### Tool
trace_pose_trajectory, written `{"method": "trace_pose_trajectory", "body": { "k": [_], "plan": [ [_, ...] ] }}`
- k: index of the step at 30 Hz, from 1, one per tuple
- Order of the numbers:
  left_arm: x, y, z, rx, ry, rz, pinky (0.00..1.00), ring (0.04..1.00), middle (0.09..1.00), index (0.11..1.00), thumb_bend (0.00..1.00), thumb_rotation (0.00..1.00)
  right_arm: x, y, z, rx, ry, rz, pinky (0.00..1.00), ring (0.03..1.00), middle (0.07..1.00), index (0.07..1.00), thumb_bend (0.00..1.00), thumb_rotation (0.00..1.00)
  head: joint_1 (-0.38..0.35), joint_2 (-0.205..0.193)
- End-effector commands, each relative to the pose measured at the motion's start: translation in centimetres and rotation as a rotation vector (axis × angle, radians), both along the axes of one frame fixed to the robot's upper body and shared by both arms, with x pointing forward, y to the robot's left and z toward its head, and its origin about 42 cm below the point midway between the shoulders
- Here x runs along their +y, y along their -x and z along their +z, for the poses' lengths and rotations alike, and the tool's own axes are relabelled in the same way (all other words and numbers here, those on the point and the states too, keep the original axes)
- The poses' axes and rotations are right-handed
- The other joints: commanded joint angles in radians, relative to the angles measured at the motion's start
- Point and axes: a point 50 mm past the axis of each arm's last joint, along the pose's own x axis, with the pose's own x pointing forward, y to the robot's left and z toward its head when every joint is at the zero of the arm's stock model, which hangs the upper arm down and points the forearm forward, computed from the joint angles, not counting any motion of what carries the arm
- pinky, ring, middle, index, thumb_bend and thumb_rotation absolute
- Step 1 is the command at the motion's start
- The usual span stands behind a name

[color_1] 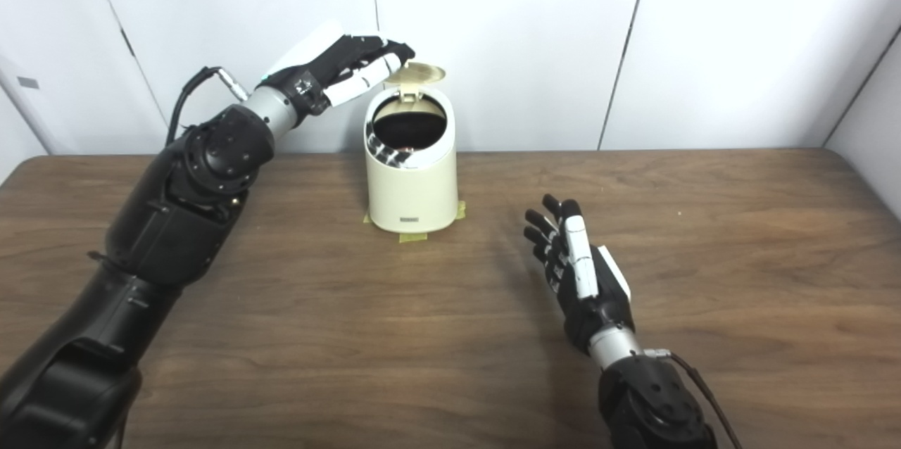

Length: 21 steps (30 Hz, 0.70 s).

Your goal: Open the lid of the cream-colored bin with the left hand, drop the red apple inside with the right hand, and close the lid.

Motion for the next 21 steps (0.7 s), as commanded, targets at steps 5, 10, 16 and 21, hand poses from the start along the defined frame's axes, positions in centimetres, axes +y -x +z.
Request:
{"method": "trace_pose_trajectory", "body": {
  "k": [5,10,16,21],
  "plan": [
    [-0.1,0.6,1.6,-0.103,-0.105,-0.019,0.75,0.81,0.826,0.798,0.41,0.84,0.6,-0.7,2.0,-0.071,-0.003,0.023,1.0,0.932,0.885,0.953,0.54,1.0,0.002,0.008],
    [0.2,1.1,0.8,-0.129,-0.263,-0.03,0.84,0.846,0.833,0.807,0.48,0.93,0.5,-0.6,2.0,-0.068,0.001,0.024,1.0,0.942,0.901,0.957,0.53,1.0,0.001,0.011],
    [0.3,1.9,-0.1,-0.119,-0.404,-0.052,1.0,0.898,0.868,0.841,0.5,1.0,0.3,-0.6,2.1,-0.067,0.006,0.034,1.0,0.947,0.912,0.964,0.54,1.0,0.0,0.015],
    [0.5,1.9,-1.3,-0.093,-0.432,-0.052,0.97,0.889,0.864,0.837,0.51,0.99,0.2,-0.6,2.0,-0.064,0.005,0.043,1.0,0.953,0.903,0.964,0.53,1.0,0.0,0.017]
  ]
}}
